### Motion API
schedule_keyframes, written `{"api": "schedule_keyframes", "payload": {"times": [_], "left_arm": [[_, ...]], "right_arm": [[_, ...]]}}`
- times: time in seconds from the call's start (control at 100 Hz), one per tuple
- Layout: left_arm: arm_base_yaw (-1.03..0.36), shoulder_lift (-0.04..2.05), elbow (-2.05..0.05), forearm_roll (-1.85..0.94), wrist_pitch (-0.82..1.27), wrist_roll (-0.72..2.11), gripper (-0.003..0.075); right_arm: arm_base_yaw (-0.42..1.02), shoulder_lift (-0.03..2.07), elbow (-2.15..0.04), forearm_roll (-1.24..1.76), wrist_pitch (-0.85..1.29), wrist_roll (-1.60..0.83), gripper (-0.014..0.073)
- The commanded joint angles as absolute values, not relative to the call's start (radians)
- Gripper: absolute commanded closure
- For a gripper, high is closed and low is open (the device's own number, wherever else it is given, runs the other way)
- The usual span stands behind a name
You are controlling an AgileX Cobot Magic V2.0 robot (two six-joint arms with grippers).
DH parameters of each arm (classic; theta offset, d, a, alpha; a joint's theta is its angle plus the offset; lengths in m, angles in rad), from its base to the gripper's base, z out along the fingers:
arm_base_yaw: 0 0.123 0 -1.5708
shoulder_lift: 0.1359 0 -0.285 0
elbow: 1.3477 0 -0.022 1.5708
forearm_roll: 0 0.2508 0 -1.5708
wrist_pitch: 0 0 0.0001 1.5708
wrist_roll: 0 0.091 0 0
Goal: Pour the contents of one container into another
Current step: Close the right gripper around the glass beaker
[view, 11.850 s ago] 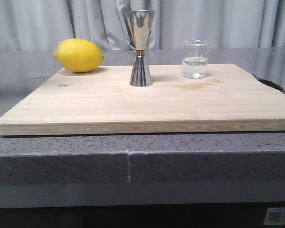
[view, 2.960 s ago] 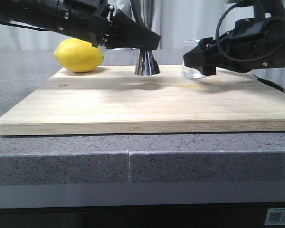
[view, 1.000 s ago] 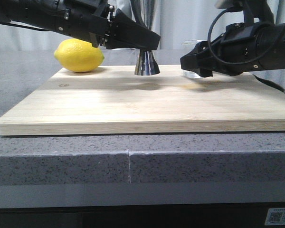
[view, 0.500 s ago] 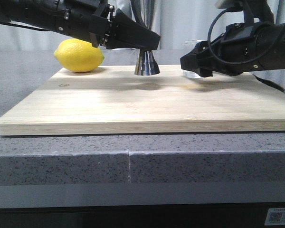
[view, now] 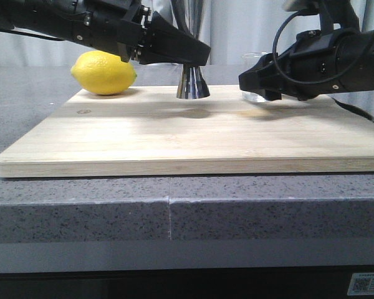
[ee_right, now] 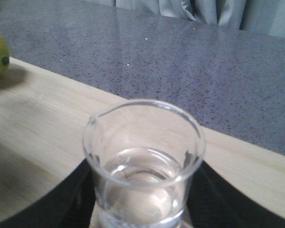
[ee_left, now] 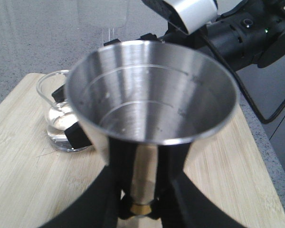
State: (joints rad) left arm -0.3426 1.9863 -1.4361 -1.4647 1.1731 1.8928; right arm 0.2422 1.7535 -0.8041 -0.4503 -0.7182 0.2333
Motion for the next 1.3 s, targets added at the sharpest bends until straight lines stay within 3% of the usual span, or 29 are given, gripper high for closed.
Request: {"api": "schedule_keyframes", "payload": {"times": [0.0,0.39,1.29], "left_arm": [[-0.336,1.937,-1.466,-1.538,1.254,1.894,0.0730],[-0.336,1.937,-1.466,-1.538,1.257,1.894,0.0730],[-0.336,1.937,-1.466,-1.538,1.261,1.894,0.0730]], "right_arm": [[0.244,1.715,-0.831,-0.454,-0.792,0.236,0.0279],[0.244,1.715,-0.831,-0.457,-0.792,0.236,0.0344],[0.244,1.649,-0.831,-0.471,-0.730,0.236,0.0344]]}}
